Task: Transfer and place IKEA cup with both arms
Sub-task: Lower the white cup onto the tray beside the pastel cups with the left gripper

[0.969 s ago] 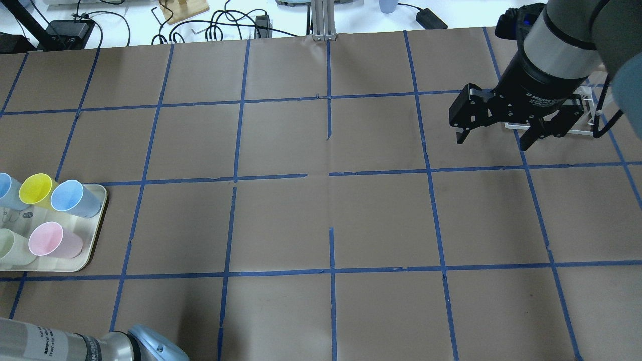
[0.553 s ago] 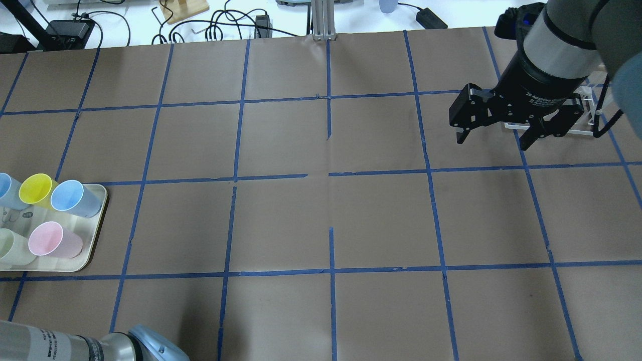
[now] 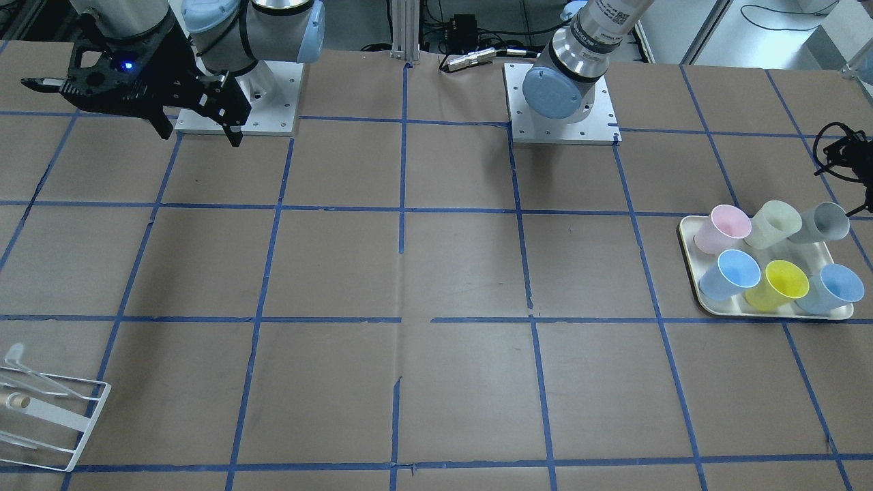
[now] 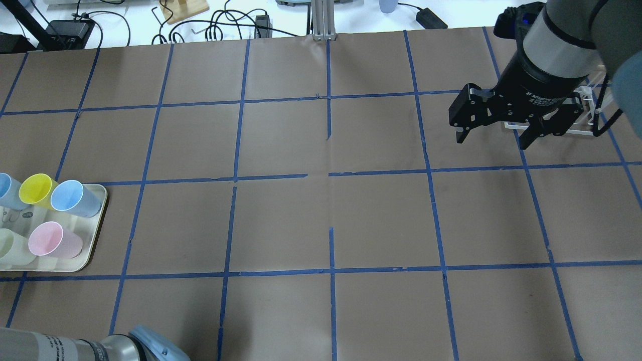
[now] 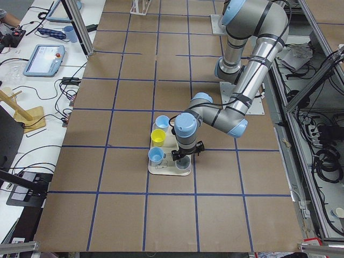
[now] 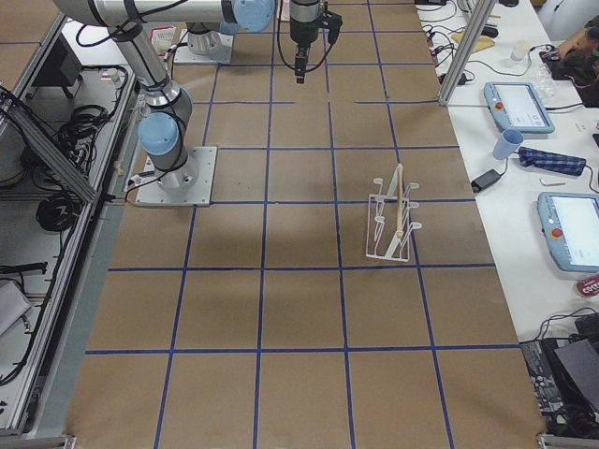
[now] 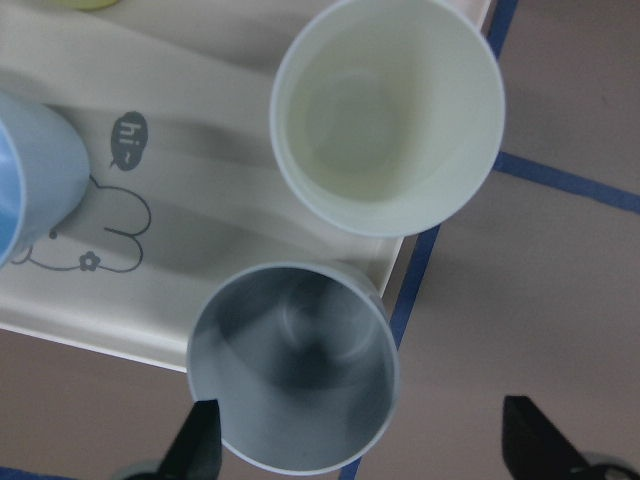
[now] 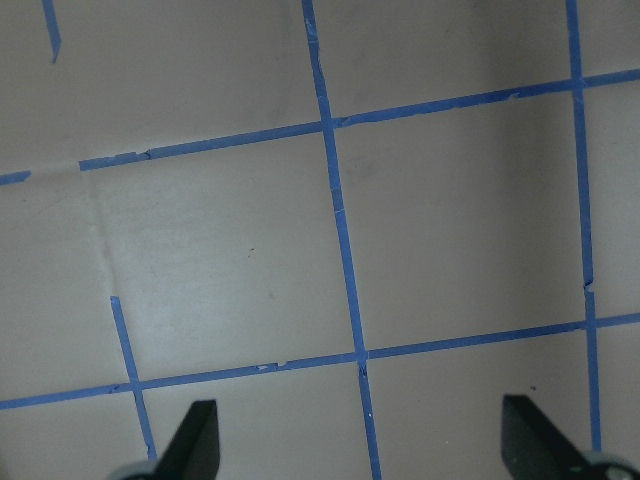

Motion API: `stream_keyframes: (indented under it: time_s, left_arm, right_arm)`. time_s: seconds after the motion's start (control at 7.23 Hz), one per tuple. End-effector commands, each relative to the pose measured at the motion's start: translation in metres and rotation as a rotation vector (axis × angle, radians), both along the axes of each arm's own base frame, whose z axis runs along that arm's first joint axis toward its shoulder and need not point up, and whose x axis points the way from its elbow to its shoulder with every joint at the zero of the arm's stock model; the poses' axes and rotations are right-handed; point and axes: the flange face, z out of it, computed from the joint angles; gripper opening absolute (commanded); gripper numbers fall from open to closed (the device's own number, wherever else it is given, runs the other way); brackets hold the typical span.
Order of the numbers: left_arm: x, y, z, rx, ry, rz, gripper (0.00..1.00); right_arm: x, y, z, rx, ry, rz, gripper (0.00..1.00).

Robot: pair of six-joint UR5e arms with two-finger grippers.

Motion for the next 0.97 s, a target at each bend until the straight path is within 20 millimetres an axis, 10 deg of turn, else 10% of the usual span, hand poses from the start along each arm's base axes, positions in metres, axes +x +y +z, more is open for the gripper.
stream_keyframes:
  time_s: [0.0,0.83]
  left_arm:
    - [-0.027,0.006,0.033,0.016,-0.003,0.201,1.00]
    - [-0.245,-0.034,0.132,0.037,-0.065,0.684,1.00]
  right_arm:
    - [0.000,-0.001,0.000,0.000,-0.002,-0.001,1.00]
    - [0.000,0.001,-0.001,0.006,0.003,0.002,1.00]
